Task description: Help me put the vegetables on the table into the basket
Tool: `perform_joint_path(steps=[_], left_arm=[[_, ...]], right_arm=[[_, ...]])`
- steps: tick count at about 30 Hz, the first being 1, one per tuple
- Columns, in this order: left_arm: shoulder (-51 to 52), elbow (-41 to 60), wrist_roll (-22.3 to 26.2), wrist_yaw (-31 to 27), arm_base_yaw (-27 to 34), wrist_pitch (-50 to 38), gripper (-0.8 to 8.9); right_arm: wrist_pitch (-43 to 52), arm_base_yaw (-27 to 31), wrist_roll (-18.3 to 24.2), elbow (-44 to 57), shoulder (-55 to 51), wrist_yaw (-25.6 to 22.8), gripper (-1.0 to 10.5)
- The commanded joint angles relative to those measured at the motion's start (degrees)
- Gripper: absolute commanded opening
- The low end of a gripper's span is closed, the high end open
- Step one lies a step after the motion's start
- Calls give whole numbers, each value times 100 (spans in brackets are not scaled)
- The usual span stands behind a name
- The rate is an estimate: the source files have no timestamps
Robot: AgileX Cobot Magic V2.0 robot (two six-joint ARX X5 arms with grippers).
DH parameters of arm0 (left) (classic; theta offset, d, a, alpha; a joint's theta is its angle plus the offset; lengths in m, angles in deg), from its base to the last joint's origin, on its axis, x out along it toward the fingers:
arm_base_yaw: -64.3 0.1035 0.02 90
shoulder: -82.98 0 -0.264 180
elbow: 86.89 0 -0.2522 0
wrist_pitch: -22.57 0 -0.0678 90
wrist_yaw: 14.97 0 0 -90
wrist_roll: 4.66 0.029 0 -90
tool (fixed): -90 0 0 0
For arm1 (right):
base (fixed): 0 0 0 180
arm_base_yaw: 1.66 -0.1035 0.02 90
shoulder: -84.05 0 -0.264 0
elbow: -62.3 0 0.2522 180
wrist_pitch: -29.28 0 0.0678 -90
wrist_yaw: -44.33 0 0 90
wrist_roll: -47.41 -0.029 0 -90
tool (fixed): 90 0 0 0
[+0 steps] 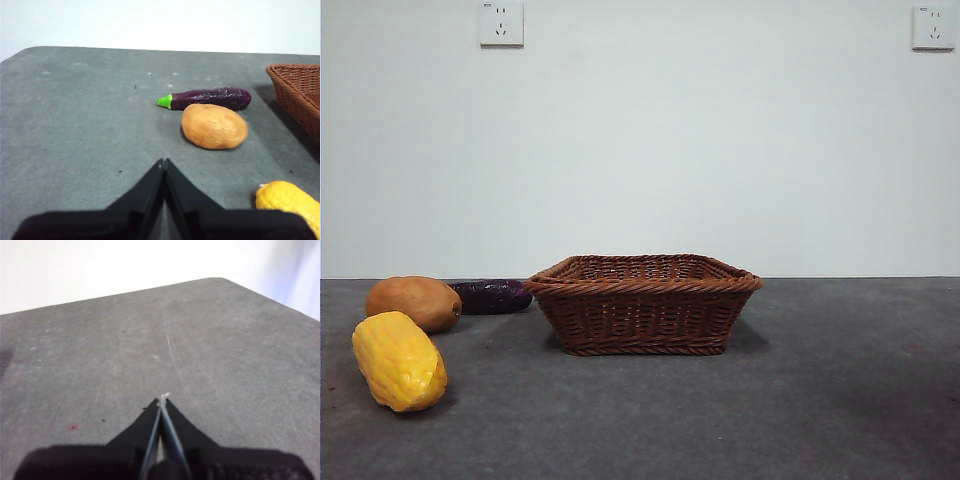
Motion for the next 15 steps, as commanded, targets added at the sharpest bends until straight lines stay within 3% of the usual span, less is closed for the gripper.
perform_joint_path(steps=[1, 4, 11, 15], left_arm=[[2, 61, -136, 39, 13, -39, -3], [0, 61, -199, 68, 13, -39, -4], [-2, 2, -435, 247, 13, 24, -6], [-44, -378, -610, 474, 11, 555, -6]], right_arm=[[31, 0, -173, 59, -9, 114, 0], [33, 0, -234, 59, -9, 350, 0], [33, 0, -861, 20, -7, 846, -8], [11, 0, -1128, -160, -7, 1213, -9]])
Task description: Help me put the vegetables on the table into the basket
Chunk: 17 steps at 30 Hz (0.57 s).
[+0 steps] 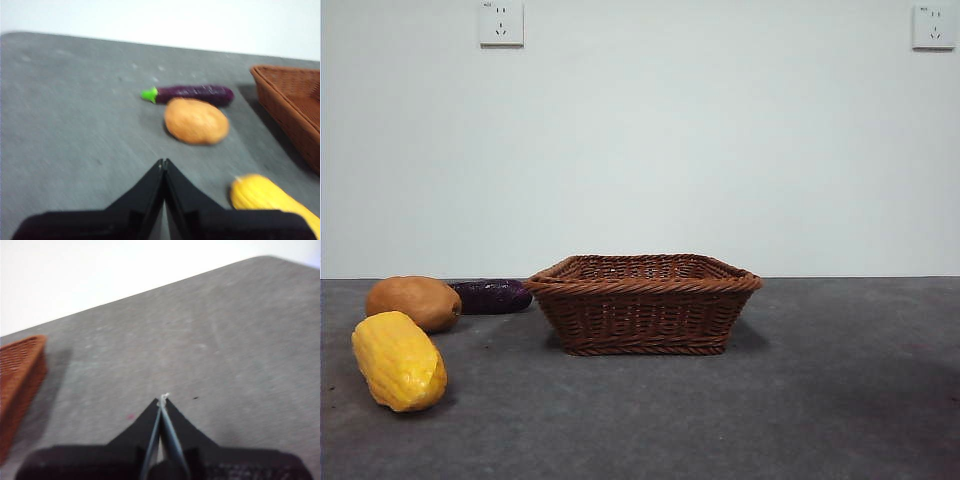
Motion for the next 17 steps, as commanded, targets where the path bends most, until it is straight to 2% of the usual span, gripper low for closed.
perform_joint_path(steps=[1, 4, 6, 8, 12, 17], left_arm=[[-57, -372, -177, 74, 11, 306, -6], [-199, -787, -199, 87, 11, 592, -6], [-319, -1056, -393, 192, 11, 623, -6], [-446, -1314, -570, 378, 11, 623, -6], [-822, -1891, -597, 557, 11, 723, -6], [-1532, -2806, -503, 1432, 9, 1322, -6]], right_arm=[[20, 0, -356, -229, -4, 201, -9], [-13, 0, -442, -581, 39, 435, -9], [-162, 0, -437, -933, 122, 568, -9], [-422, 0, -433, -1325, 254, 616, -9], [-1071, 0, -306, -2197, 645, 852, -9], [-2225, 0, 240, -3423, 1386, 1346, -9]])
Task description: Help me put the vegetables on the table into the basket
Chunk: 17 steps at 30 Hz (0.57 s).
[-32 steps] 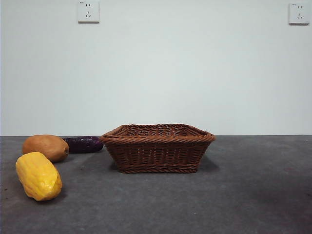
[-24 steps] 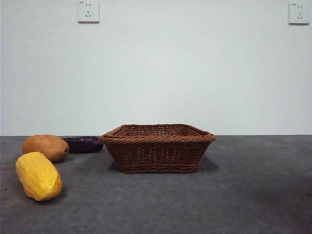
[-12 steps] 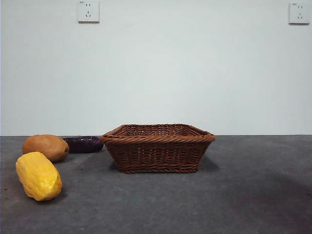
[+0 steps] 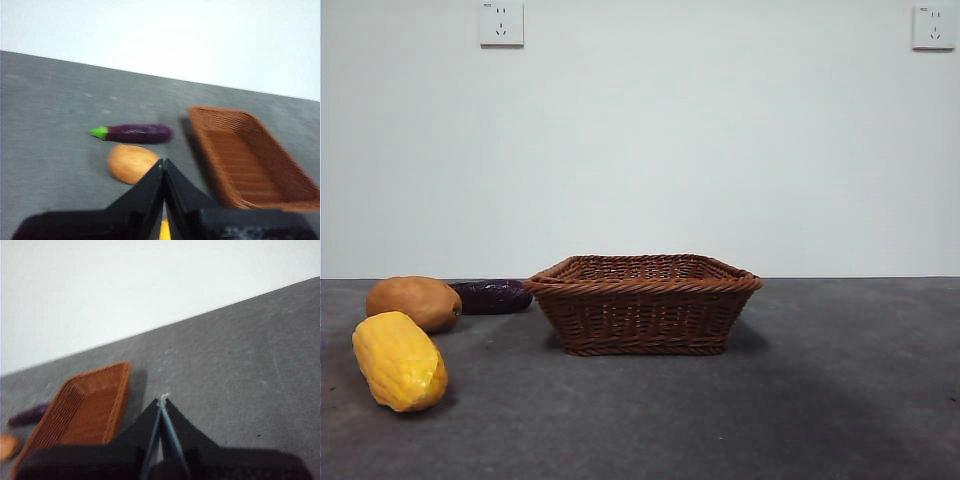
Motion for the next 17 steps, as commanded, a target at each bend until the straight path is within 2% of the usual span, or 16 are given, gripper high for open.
perform_joint_path(steps=[1, 10, 17], left_arm=[[-407, -503, 85, 577, 9, 323, -6], [-1408, -2024, 870, 1287, -87, 1626, -6], [-1720, -2533, 962, 1283, -367, 1801, -6]], right_arm=[[-629, 0, 424, -658, 409, 280, -9], [-2092, 0, 1187, -2258, 1600, 1023, -9], [-2603, 0, 1705, -2780, 2140, 1073, -9]])
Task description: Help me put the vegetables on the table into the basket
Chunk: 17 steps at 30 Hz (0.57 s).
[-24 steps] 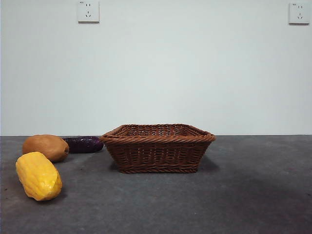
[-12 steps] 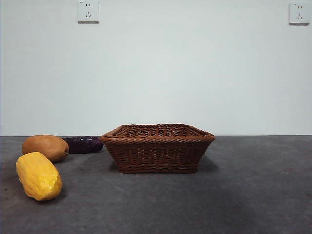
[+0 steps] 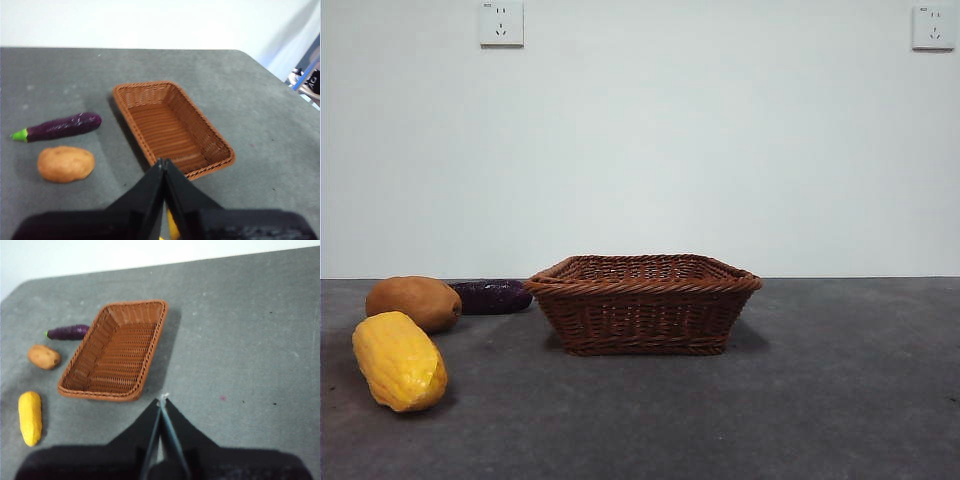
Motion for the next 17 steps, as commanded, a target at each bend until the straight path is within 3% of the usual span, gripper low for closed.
perform_joint_path(steps=[1, 8, 10, 11, 13, 14, 17], left_arm=[[-55, -72, 120, 33, -81, 24, -6], [-251, -81, 114, 243, -122, 35, -3], [-323, -83, 109, 490, -122, -28, 30], [-354, -83, 111, 557, -122, -74, 138], [-396, -87, 111, 706, -127, -173, 550], [-411, -90, 109, 743, -129, -179, 651], [-487, -90, 111, 844, -129, -162, 665]], right_arm=[[-55, 0, 291, -61, 90, 22, -9], [-31, 0, 404, -61, 221, 20, 9], [-17, 0, 404, -61, 227, 20, 178], [-2, 0, 404, -61, 238, 22, 315], [59, 0, 385, -61, 260, 24, 578], [92, -2, 380, -61, 267, 24, 609], [122, -2, 361, -66, 343, 44, 609]])
